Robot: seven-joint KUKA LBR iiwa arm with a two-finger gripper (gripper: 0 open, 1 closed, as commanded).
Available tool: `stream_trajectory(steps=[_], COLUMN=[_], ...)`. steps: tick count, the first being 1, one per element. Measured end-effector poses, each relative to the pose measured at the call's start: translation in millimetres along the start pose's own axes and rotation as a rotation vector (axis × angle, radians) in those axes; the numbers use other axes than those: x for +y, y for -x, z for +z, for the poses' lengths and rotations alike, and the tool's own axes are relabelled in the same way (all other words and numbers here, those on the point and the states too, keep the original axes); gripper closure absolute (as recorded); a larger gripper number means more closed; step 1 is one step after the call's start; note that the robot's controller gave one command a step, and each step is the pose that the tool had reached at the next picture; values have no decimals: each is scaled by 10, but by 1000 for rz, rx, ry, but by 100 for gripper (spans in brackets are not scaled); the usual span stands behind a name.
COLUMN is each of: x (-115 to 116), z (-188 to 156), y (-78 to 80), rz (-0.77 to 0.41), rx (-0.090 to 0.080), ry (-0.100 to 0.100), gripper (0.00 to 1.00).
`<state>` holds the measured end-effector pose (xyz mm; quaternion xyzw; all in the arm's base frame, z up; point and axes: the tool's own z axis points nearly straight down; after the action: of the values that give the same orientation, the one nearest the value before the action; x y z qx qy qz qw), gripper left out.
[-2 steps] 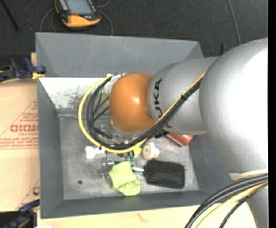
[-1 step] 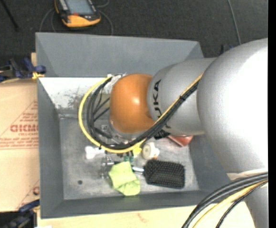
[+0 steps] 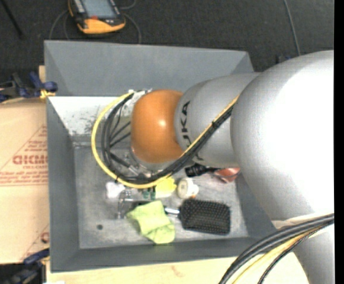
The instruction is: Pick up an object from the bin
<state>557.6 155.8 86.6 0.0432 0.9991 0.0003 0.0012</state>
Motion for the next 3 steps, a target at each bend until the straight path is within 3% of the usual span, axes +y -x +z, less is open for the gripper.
stream_trajectory(steps=[1, 2, 3], x=[-211, -211, -170], z=[125, 125, -179], y=[704, 705, 714], rz=[-188, -188, -191], rx=[-4, -4, 2], ry=[1, 1, 0], gripper=[100, 100, 100])
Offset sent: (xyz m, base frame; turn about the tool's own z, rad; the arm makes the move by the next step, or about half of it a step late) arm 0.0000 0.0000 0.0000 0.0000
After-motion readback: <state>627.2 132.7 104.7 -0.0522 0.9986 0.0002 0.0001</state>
